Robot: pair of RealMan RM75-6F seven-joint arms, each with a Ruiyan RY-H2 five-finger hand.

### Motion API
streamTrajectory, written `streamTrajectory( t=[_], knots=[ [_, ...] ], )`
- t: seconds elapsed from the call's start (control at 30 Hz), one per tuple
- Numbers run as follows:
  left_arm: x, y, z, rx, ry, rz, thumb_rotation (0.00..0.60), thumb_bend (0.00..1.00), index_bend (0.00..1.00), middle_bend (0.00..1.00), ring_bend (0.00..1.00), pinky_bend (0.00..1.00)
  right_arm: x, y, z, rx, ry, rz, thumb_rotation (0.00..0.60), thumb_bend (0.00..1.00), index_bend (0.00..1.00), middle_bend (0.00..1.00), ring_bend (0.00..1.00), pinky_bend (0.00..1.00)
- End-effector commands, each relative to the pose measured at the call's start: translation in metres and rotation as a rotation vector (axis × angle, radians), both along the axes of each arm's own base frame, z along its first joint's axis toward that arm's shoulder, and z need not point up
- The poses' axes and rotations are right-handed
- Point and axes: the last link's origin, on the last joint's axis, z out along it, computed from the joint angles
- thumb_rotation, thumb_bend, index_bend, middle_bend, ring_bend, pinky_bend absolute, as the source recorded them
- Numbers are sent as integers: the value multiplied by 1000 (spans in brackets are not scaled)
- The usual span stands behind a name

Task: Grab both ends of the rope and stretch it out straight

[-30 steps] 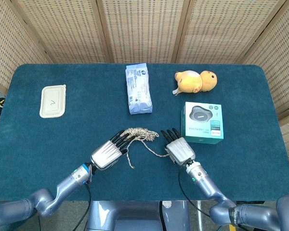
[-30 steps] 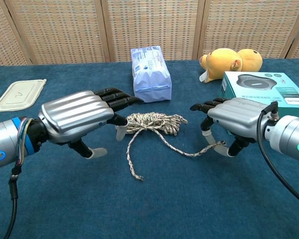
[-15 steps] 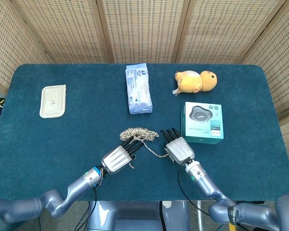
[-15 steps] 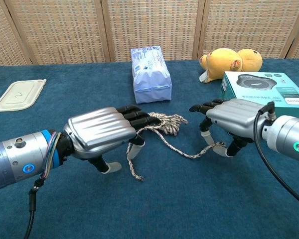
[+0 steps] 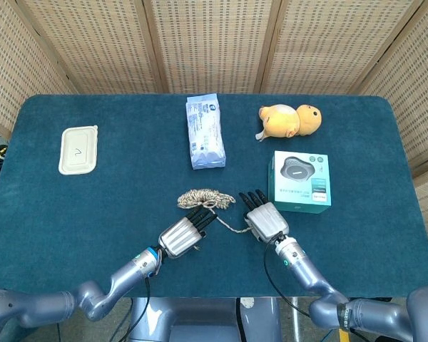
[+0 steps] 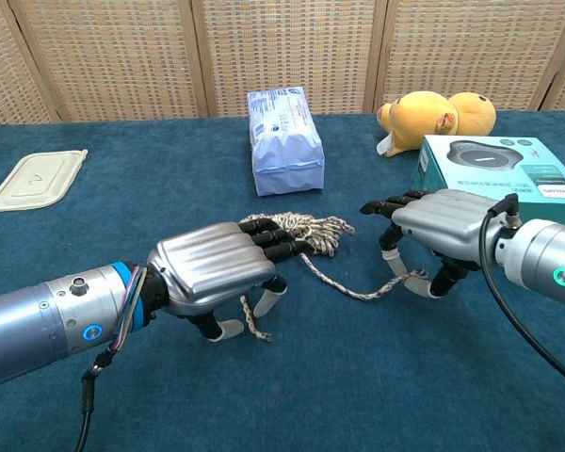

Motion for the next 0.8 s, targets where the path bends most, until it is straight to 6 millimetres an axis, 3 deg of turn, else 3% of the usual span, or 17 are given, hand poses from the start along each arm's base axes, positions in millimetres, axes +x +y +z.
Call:
streamTrajectory(
  t=[0.03,0.8],
  knots=[
    [1,1,-2,2,8,6,600,383,525,0,0,0,0,0,0,0,-1,-1,600,461,633,0,0,0],
    [2,-3,-12,-7,21,20,600,387,573,0,0,0,-5,1,-2,5,-1,-4,600,461,637,0,0,0]
  ],
)
